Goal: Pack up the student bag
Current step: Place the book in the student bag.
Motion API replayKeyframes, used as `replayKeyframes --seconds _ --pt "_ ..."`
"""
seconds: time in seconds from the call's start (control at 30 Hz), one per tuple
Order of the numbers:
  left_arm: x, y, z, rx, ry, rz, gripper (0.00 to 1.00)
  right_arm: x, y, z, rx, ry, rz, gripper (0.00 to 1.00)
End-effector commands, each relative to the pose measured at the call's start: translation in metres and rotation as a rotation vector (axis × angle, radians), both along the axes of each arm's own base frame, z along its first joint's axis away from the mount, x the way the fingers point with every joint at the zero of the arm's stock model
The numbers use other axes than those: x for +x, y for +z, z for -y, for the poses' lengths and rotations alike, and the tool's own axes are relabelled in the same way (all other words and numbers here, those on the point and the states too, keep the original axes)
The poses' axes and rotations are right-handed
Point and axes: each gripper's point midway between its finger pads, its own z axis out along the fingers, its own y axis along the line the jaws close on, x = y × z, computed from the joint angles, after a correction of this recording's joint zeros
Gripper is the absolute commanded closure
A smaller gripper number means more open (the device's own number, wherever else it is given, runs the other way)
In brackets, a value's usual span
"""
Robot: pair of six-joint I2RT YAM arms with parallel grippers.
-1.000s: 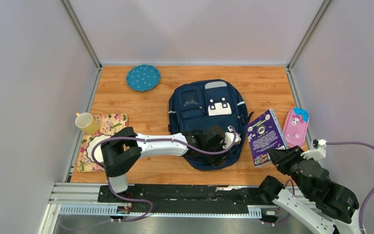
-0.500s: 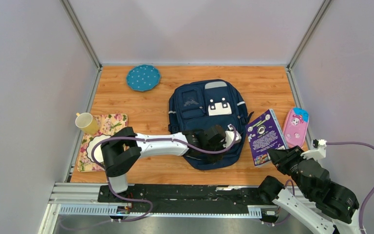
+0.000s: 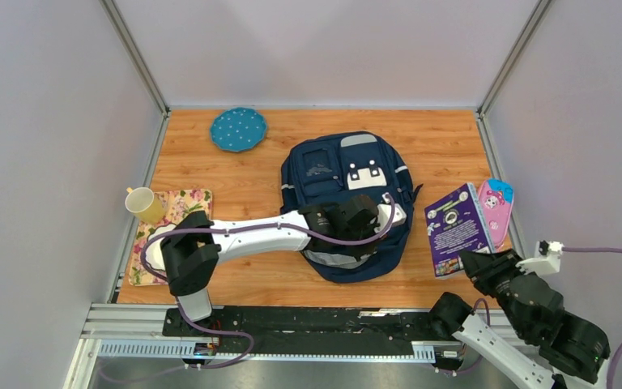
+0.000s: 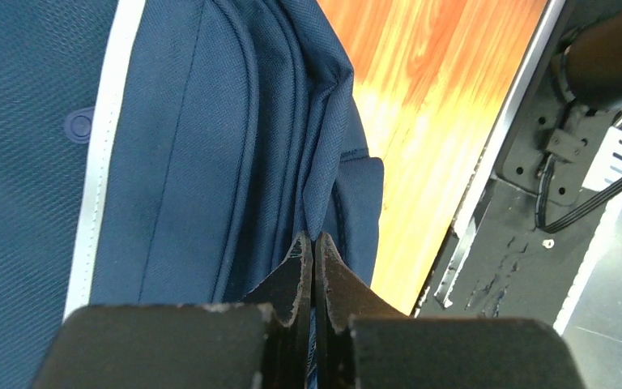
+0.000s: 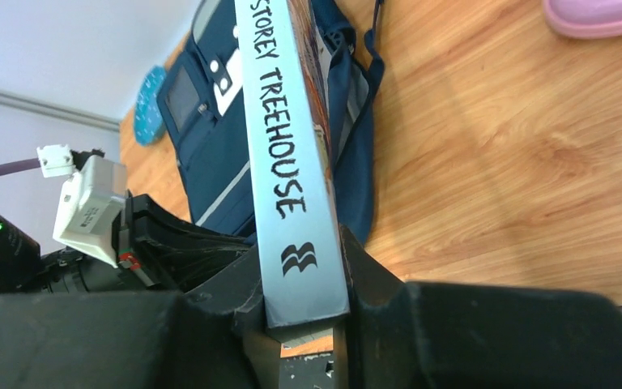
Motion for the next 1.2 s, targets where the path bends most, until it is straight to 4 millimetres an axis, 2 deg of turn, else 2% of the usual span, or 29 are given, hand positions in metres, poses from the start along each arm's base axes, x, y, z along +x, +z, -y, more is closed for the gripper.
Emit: replayKeyframes --seconds 0.0,0.13,0.23,0.27,0.33,0.37,0.47,0.57,0.6,0.67,0.7,0.73,0.77,0.8,0.9,0.93,1.17 --pt "0.016 0.080 0.007 -0.159 0.014 0.111 1.00 -0.005 0.039 0.031 0.103 -0.099 0.138 1.00" --pt "0.035 0.107 0.001 -0.193 0.083 0.156 1.00 -0.009 0.036 0.027 0.114 -0.069 0.109 1.00" --pt "0.053 0.143 -0.002 -0.217 0.141 0.195 1.00 -0.008 0.022 0.023 0.099 -0.076 0.050 1.00" --pt "0.058 0.167 0.000 -0.236 0.155 0.206 1.00 -0.009 0.015 0.024 0.086 -0.083 0.023 1.00" --pt "0.068 0.186 -0.001 -0.248 0.197 0.248 1.00 -0.011 0.010 0.022 0.106 -0.080 0.008 1.00" --pt "0.071 0.204 0.000 -0.287 0.212 0.271 1.00 -0.011 0.007 0.020 0.112 -0.076 -0.001 1.00" --pt "0.080 0.229 -0.003 -0.345 0.255 0.333 1.00 -0.013 0.005 0.013 0.184 -0.059 -0.015 1.00" --pt "0.085 0.240 -0.002 -0.365 0.273 0.361 1.00 -0.017 0.001 -0.002 0.264 -0.011 -0.031 1.00" --pt "0.086 0.239 -0.002 -0.364 0.272 0.364 1.00 -0.019 -0.002 -0.014 0.283 0.037 -0.059 1.00" --pt "0.087 0.235 -0.002 -0.355 0.280 0.365 1.00 -0.015 0.006 -0.040 0.337 0.116 -0.055 1.00" --pt "0.088 0.235 -0.002 -0.356 0.284 0.365 1.00 -0.015 -0.005 -0.059 0.348 0.172 -0.103 1.00" --pt "0.087 0.235 -0.003 -0.362 0.285 0.366 1.00 -0.012 0.002 -0.072 0.407 0.197 -0.095 1.00" --pt "0.088 0.233 -0.003 -0.370 0.290 0.367 1.00 -0.010 -0.001 -0.081 0.429 0.217 -0.104 1.00" --pt "0.088 0.233 -0.003 -0.377 0.295 0.363 1.00 -0.009 -0.012 -0.094 0.443 0.243 -0.139 1.00" --pt "0.084 0.237 -0.002 -0.393 0.279 0.356 1.00 0.000 0.002 -0.125 0.580 0.321 -0.086 1.00" --pt "0.082 0.236 -0.001 -0.390 0.270 0.348 1.00 0.009 0.004 -0.138 0.631 0.338 -0.059 1.00" --pt "0.071 0.241 -0.007 -0.416 0.239 0.325 1.00 0.034 0.017 -0.184 0.718 0.413 -0.029 1.00"
